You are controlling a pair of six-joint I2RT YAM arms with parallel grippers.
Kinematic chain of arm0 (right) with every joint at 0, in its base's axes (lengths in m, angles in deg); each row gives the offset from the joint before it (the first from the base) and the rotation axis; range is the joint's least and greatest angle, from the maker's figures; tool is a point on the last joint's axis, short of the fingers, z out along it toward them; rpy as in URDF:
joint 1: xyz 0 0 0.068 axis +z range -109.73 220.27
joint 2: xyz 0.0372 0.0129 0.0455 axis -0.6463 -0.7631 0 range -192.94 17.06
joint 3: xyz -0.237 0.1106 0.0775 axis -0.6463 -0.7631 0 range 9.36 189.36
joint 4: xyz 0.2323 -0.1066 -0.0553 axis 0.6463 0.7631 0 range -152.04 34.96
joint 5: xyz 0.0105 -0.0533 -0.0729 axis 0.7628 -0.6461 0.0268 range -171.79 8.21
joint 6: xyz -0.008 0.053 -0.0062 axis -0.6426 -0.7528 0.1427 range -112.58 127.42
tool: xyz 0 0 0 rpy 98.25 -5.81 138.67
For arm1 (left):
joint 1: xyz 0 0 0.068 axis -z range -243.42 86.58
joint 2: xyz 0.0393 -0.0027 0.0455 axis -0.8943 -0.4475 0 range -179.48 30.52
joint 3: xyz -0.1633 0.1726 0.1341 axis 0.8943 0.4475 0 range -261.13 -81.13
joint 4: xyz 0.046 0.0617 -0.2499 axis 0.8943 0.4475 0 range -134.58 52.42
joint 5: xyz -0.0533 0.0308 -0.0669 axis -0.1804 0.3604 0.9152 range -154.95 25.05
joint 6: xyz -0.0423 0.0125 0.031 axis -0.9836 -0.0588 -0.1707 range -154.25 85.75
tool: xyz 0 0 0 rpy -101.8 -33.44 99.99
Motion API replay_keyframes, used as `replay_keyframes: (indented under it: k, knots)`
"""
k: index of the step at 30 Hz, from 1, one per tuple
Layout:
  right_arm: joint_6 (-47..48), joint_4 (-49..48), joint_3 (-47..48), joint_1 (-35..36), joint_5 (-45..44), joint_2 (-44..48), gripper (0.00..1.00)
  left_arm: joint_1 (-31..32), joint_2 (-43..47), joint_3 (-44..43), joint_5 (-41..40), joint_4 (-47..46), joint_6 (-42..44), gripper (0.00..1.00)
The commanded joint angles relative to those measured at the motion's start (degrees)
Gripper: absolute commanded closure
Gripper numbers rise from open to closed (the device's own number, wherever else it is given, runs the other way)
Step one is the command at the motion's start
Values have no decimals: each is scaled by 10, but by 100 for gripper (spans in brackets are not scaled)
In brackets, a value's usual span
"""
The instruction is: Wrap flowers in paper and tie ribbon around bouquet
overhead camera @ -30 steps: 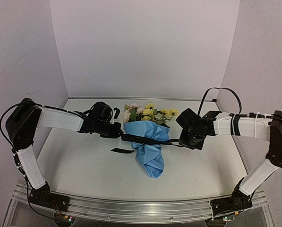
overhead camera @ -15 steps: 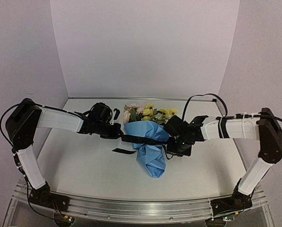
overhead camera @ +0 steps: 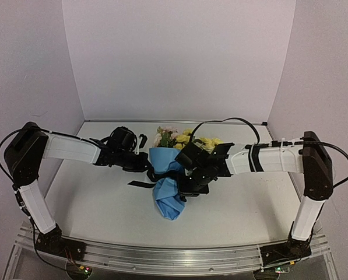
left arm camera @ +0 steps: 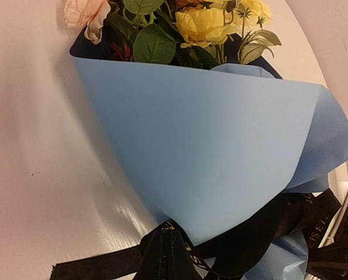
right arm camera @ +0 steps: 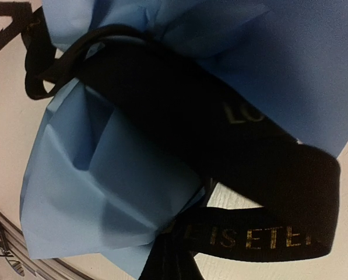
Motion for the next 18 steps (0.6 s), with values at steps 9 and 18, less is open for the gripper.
replay_keyframes:
  k: [9, 18]
  knots:
    - [-10, 18, -84, -8, -112, 136, 61, 0, 44, 6, 6, -5, 9, 100]
    - [10, -46, -164, -83, -93, 206, 47, 0, 39, -6, 6, 5, 13, 100]
